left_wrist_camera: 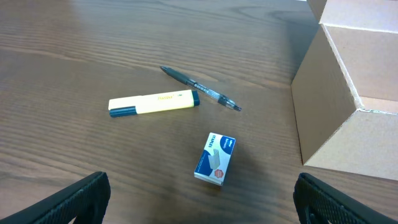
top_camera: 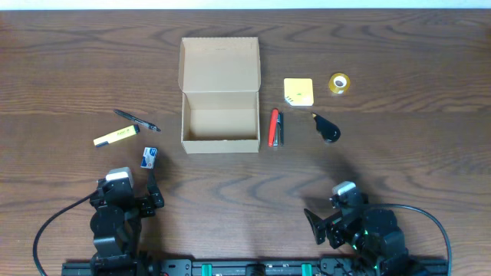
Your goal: Pack container
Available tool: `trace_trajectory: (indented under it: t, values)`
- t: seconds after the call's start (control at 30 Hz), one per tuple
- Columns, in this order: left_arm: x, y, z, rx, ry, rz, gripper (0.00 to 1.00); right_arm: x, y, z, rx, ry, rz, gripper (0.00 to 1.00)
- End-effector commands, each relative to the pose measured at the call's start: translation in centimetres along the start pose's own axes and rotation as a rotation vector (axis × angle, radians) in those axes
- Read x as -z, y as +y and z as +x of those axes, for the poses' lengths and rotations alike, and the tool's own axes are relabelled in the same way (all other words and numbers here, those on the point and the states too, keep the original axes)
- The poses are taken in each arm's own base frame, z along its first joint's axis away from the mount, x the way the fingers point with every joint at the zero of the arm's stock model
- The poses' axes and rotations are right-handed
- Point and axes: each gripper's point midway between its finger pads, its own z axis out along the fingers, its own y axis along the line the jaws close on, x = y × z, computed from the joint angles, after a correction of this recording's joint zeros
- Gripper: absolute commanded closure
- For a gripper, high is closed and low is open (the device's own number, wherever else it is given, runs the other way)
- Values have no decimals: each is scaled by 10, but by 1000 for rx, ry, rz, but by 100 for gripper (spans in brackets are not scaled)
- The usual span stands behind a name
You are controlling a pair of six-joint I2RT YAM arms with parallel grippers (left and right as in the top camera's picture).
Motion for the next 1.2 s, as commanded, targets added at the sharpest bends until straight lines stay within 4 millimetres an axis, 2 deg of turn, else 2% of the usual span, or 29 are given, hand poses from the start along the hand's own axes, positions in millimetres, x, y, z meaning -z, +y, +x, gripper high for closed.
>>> trace_trajectory:
  t: [0.0,0.87,0.93,1.17]
  values:
    - [-3,2,6,-3,9,-12,5,-2,0,2,22,1,-2,1]
    - [-3,2,6,-3,9,-12,5,-2,0,1,23,-6,-2,1]
    - [-3,2,6,-3,9,-12,5,-2,2,-10,27,-49,-10,1]
    - [-3,2,6,-3,10,-11,5,10,24,-68,49,-291,-121,1]
